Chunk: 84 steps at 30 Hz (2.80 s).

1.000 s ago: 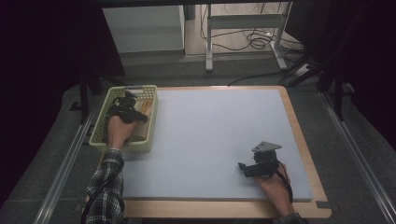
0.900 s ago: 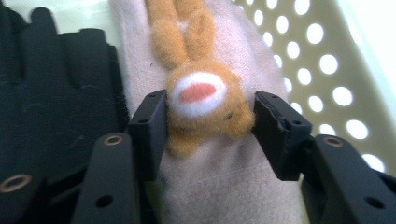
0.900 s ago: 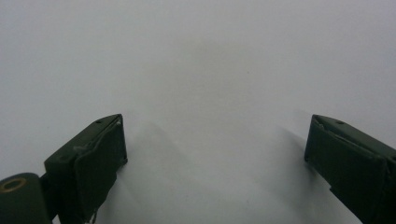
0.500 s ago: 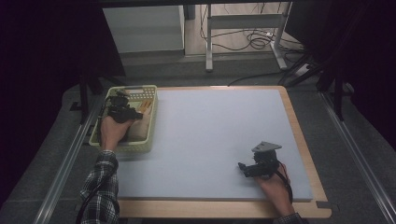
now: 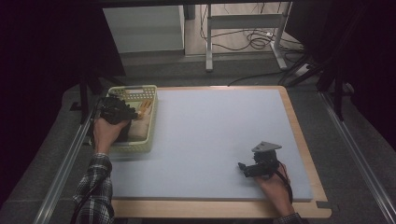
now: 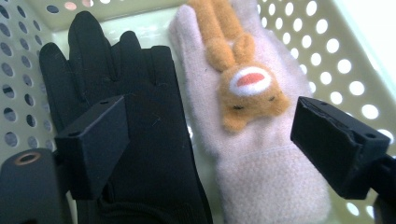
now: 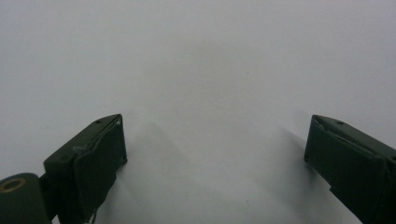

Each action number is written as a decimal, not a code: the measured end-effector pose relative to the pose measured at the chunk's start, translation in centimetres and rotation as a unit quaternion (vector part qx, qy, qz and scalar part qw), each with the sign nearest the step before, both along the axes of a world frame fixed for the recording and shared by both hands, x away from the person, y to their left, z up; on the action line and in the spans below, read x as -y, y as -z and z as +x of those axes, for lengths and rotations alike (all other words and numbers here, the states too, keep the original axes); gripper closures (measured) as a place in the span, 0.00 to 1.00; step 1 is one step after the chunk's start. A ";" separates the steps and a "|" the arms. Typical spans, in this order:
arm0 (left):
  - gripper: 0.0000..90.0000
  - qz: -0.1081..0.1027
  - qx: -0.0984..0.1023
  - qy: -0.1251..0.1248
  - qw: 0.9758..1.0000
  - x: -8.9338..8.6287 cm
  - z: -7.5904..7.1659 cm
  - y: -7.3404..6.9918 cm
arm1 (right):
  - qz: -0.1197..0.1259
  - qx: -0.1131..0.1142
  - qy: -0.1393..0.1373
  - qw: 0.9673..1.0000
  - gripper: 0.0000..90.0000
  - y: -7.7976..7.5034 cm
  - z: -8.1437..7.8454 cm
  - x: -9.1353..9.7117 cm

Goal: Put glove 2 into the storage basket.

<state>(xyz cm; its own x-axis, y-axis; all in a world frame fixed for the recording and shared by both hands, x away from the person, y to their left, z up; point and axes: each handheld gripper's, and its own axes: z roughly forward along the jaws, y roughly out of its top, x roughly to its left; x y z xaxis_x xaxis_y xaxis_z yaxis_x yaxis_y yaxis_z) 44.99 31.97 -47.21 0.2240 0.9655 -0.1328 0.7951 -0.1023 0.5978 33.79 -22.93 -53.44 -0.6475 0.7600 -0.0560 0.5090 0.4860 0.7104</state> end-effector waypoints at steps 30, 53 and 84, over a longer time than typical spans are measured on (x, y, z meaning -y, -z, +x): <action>0.00 -0.020 0.048 0.043 0.998 1.1 -2.4 -1.8 | 0.000 0.000 0.000 1.000 0.06 0.0 0.0 0.0; 0.00 -0.028 0.083 0.090 0.992 3.2 -4.4 -3.5 | -0.002 0.001 0.000 1.000 0.06 0.0 0.0 0.0; 0.01 -0.029 0.118 0.188 0.975 10.3 -6.2 -4.8 | -0.002 0.001 -0.001 1.000 0.06 0.0 0.0 0.0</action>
